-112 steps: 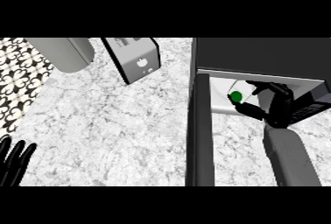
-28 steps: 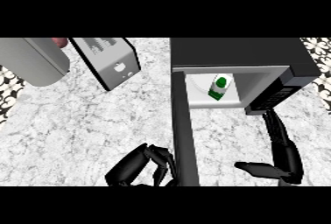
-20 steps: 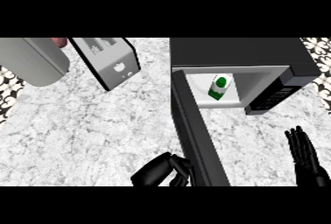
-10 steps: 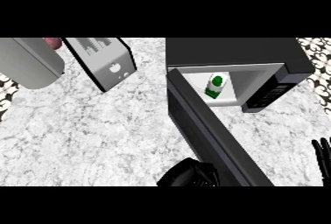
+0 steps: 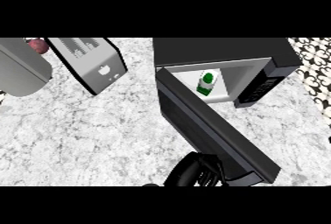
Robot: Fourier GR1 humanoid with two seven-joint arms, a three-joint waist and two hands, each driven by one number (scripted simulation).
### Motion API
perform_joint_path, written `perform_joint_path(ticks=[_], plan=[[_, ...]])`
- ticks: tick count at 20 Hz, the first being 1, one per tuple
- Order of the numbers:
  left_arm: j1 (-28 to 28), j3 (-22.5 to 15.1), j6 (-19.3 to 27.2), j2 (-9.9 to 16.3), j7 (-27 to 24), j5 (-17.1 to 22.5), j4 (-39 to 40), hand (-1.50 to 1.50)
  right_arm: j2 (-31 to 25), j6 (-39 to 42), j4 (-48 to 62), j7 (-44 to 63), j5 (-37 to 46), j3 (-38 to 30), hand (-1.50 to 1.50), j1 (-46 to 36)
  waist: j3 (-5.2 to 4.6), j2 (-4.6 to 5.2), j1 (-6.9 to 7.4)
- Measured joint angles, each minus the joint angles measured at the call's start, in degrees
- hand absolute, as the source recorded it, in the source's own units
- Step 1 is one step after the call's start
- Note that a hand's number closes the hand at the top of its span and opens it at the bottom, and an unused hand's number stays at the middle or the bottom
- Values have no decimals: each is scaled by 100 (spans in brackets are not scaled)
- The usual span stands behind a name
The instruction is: Pick up the milk, place it into the microwave and close the microwave
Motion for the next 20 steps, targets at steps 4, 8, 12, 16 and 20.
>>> perform_joint_path(ticks=[4,8,12,16,20], plan=[[-317,-49,403,-19,-196,376,37,150,-184,308,-238,139,-182,115,-150,-18,-6,25,-124],[-687,12,672,-24,-297,750,87,150,-376,553,-454,273,-368,175,-150,-70,-10,59,-304],[-1060,164,856,-37,-303,1142,267,150,-516,717,-641,395,-543,222,-150,-112,-11,102,-471],[-1443,353,1024,-51,-276,1494,496,150,-626,824,-778,506,-773,221,-150,-166,-8,149,-639],[-1758,625,1126,-60,-292,1883,713,150,-721,881,-869,626,-999,209,-150,-217,-12,214,-784]])
